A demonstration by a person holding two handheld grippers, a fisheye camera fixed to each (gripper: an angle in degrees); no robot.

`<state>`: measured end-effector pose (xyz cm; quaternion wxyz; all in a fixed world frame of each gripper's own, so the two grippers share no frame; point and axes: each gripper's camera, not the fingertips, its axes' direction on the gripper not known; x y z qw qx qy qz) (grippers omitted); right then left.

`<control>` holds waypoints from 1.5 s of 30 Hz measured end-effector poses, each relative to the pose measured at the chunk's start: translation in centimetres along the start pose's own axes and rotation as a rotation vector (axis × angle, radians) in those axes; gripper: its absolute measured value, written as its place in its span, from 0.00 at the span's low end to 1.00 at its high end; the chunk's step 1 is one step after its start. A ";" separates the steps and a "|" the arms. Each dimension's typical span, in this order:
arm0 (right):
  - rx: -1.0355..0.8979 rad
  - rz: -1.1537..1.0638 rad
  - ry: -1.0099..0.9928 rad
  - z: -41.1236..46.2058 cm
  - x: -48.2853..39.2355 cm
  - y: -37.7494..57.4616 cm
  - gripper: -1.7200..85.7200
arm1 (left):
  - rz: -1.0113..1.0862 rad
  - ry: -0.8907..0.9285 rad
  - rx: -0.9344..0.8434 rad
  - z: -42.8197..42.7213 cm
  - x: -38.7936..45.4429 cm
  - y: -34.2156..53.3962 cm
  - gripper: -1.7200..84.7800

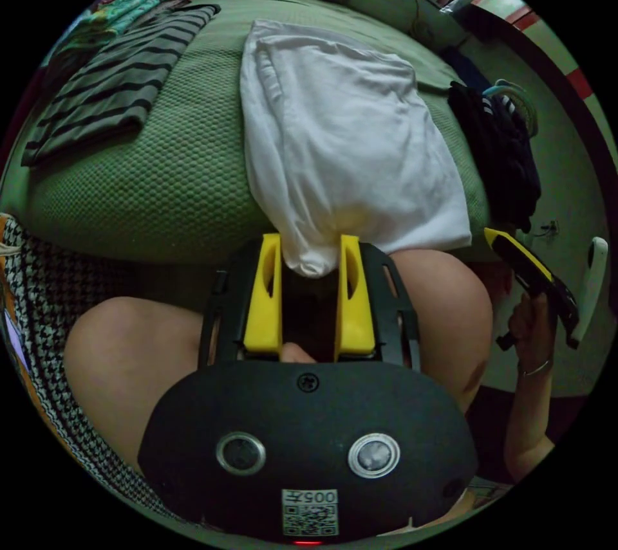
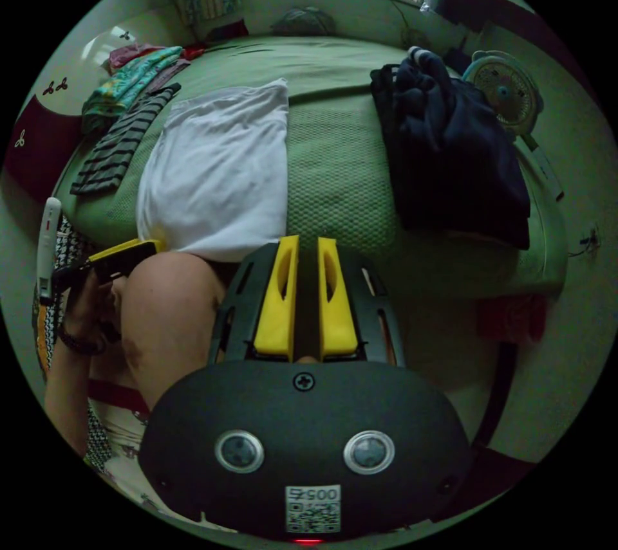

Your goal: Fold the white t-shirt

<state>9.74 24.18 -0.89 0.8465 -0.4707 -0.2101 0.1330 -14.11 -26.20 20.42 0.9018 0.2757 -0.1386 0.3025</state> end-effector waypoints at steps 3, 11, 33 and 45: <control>0.016 -0.006 -0.013 -0.6 -0.6 -1.4 0.07 | -0.014 -0.034 -0.049 0.1 0.1 -0.5 0.15; 0.129 -0.115 -0.073 -2.5 -2.8 -11.0 0.11 | 0.013 0.023 -0.059 -1.7 -1.7 -0.4 0.09; 0.053 -0.247 -0.034 -0.3 -12.6 -29.8 0.02 | 0.058 0.091 -0.089 -9.6 -7.4 0.3 0.08; 0.308 -0.349 0.061 -15.3 -21.9 -31.7 0.01 | 0.063 0.041 0.137 -23.0 -12.1 1.6 0.07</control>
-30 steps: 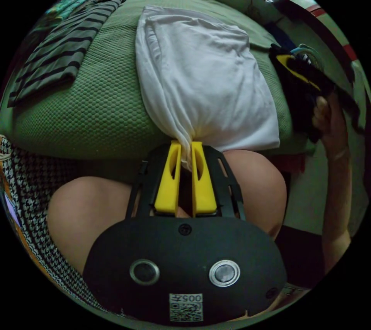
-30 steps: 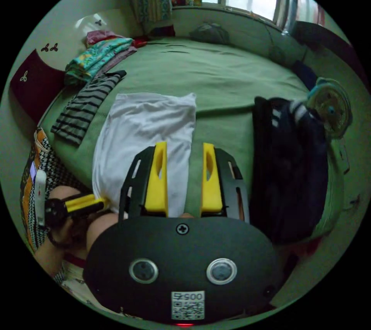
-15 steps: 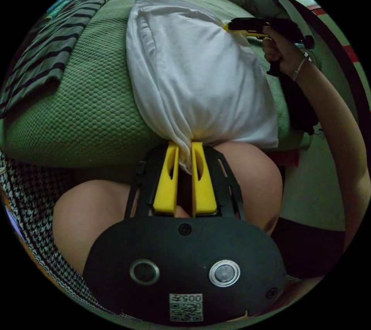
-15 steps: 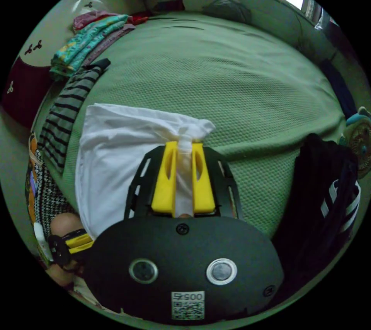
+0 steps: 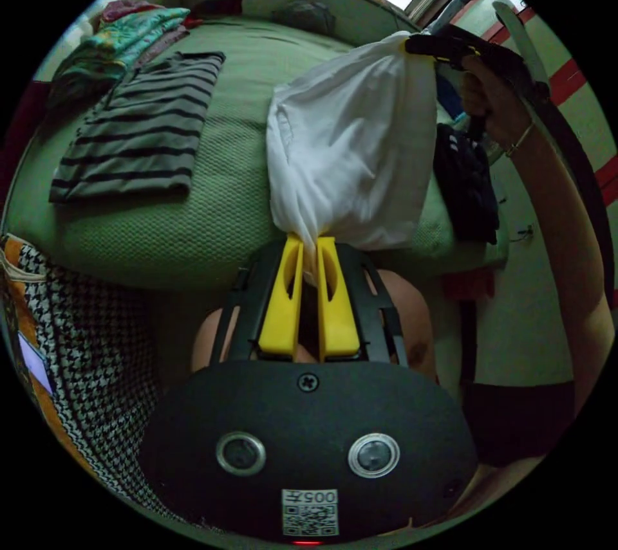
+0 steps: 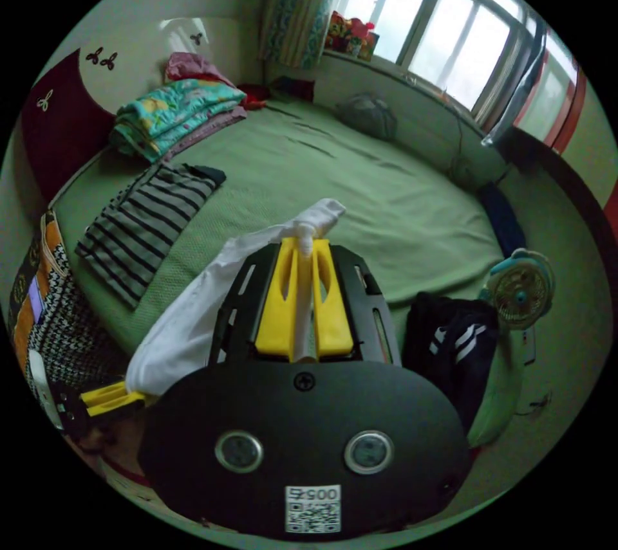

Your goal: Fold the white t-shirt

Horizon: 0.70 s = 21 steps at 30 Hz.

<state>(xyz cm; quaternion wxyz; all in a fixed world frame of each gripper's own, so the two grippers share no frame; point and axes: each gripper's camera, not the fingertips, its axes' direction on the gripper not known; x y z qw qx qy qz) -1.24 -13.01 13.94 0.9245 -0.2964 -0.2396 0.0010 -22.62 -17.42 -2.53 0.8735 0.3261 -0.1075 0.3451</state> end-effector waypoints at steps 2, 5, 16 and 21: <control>0.027 -0.013 -0.003 -1.5 -1.2 -1.4 0.01 | -0.002 -0.011 0.038 -2.8 -1.2 0.0 0.07; 0.079 -0.035 -0.023 -3.8 -3.2 -3.9 0.01 | -0.005 -0.032 0.098 -6.6 -2.8 0.1 0.07; 0.239 -0.102 -0.154 -6.8 -11.6 -15.6 0.02 | -0.084 -0.226 0.258 -19.9 -10.8 -3.4 0.07; -0.031 0.032 -0.187 2.5 -15.4 -21.5 0.07 | -0.121 -0.266 0.128 -19.2 -16.0 -8.7 0.08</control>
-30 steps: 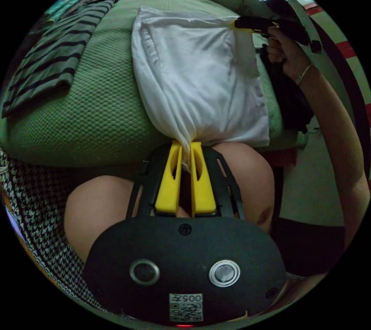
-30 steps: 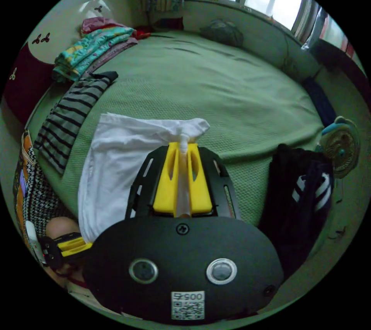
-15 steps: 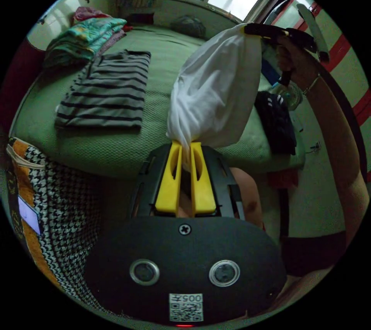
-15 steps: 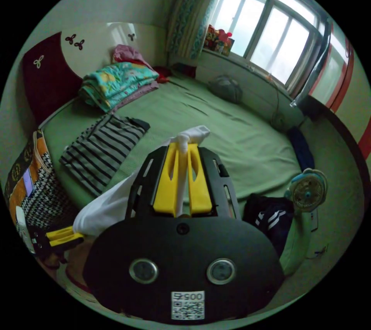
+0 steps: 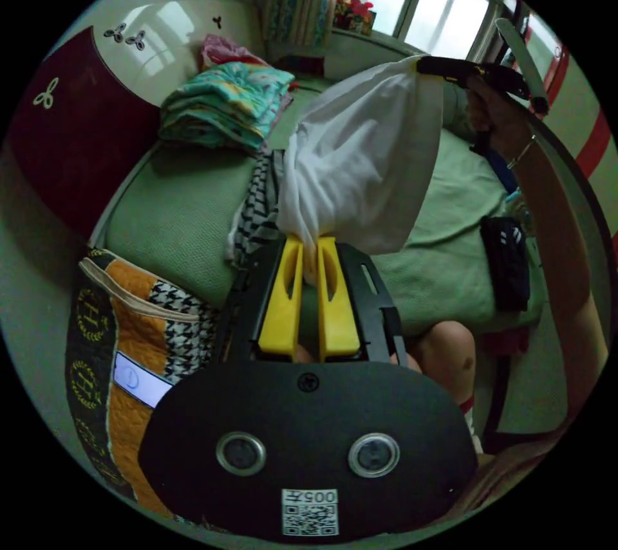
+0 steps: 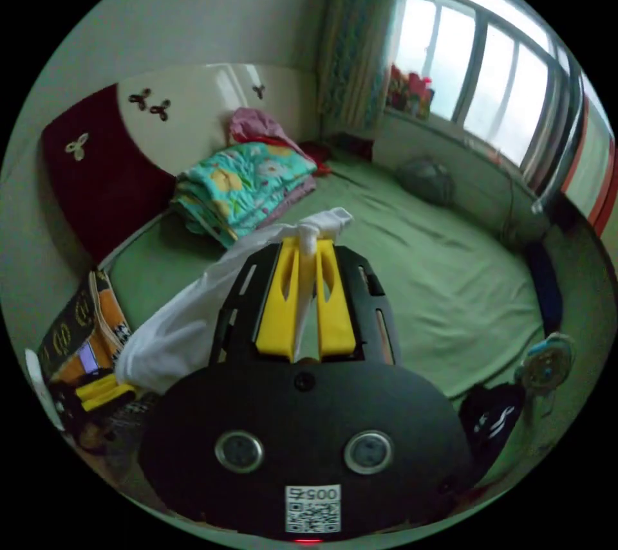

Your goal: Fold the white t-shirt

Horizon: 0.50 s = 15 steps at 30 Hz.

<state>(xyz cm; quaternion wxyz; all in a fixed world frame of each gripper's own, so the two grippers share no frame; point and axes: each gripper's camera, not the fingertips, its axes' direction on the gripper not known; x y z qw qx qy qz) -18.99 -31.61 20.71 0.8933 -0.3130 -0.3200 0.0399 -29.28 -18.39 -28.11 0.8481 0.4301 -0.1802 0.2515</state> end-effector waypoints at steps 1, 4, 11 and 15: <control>-0.038 0.010 0.005 1.5 -0.2 -0.2 0.09 | -0.003 -0.024 -0.048 1.9 -0.8 -1.3 0.08; -0.151 0.042 0.034 7.1 -0.9 1.2 0.12 | -0.005 -0.080 -0.175 6.9 -2.4 -3.7 0.08; -0.185 -0.131 -0.179 9.8 -3.3 13.4 0.14 | -0.002 -0.064 -0.187 7.9 -3.6 -5.7 0.08; -0.229 -0.095 -0.215 11.2 -4.7 18.2 0.12 | 0.021 -0.074 -0.201 7.9 -3.0 -6.7 0.08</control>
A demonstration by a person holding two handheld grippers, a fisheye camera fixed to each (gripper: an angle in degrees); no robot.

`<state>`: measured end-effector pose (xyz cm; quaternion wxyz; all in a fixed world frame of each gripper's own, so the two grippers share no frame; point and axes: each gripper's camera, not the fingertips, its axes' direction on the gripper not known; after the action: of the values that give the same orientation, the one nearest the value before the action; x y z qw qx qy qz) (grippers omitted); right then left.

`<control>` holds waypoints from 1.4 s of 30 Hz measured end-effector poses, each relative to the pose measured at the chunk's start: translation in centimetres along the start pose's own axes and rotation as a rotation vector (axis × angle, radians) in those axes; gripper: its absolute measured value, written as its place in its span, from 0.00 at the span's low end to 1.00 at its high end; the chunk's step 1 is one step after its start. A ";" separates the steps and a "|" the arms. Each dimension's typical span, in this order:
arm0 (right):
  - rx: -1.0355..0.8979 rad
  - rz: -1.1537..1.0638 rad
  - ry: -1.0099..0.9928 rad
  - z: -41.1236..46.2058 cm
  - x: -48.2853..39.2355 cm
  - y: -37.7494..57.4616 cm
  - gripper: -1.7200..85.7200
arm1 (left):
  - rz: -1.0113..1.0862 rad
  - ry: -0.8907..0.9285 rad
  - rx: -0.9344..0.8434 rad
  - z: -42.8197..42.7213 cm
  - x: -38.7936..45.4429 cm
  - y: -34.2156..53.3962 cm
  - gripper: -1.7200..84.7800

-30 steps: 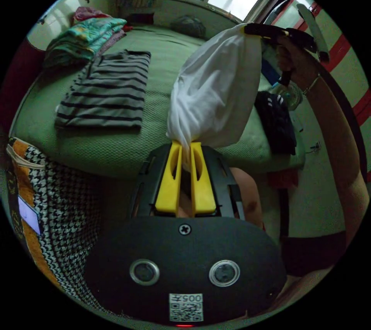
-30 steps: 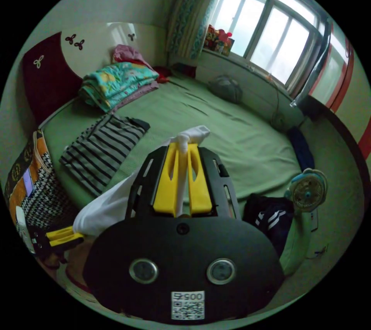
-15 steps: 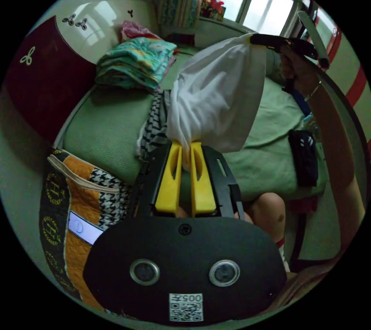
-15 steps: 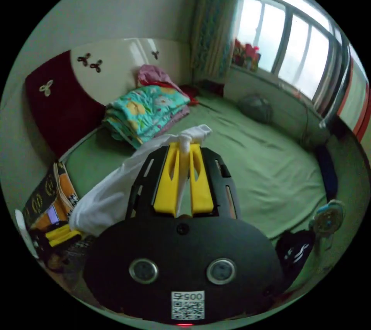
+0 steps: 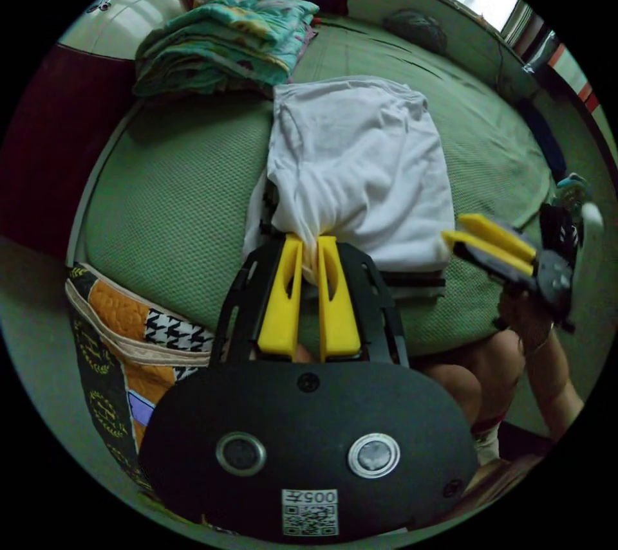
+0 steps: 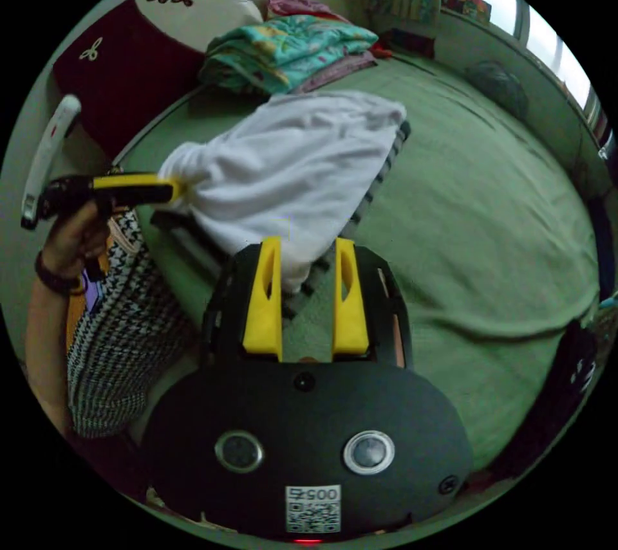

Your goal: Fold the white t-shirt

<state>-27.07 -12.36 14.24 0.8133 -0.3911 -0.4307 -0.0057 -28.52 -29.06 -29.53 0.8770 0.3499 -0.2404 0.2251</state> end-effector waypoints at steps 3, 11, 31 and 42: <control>-0.057 -0.022 0.047 1.2 -0.5 -0.3 0.07 | -0.002 -0.003 0.002 -0.4 0.7 -0.7 0.08; 0.023 0.043 -0.025 -3.5 0.9 2.7 0.00 | 0.079 -0.013 0.067 -2.4 3.6 -1.2 0.09; 0.193 0.172 0.095 -7.8 10.7 17.7 0.04 | 0.026 -0.068 0.099 -0.3 16.9 3.1 0.05; 0.281 0.408 0.419 -10.2 19.1 25.1 0.01 | 0.246 0.151 0.336 1.5 40.3 -2.2 0.08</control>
<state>0.70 4.80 8.54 0.9148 -0.3435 -0.1631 0.1362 3.85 -22.40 -6.36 0.7878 0.4411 -0.1742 0.3931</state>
